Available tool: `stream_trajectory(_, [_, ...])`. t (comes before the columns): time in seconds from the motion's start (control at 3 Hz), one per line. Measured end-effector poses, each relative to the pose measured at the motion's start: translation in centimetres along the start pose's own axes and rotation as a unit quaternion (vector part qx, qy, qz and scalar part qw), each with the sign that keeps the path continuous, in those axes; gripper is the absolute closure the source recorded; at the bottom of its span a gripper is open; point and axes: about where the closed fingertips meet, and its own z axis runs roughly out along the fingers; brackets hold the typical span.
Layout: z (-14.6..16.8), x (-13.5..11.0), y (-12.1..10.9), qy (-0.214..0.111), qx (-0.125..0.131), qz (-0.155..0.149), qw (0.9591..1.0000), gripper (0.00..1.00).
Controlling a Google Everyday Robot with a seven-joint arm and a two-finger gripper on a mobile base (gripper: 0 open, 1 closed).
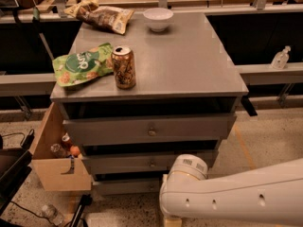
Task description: Open bottom drawer
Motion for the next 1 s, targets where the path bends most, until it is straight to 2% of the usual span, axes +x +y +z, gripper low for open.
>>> stream_trajectory(0.33, [-0.3,0.1,-0.9,0.003,0.018,0.005,0.9998,0.0])
stream_trajectory(0.67, [-0.4,0.1,-0.9,0.003,0.017,0.005,0.9998,0.0])
stream_trajectory(1.0, [1.1,0.6,-1.0,-0.004,0.019,0.016,0.9997,0.0])
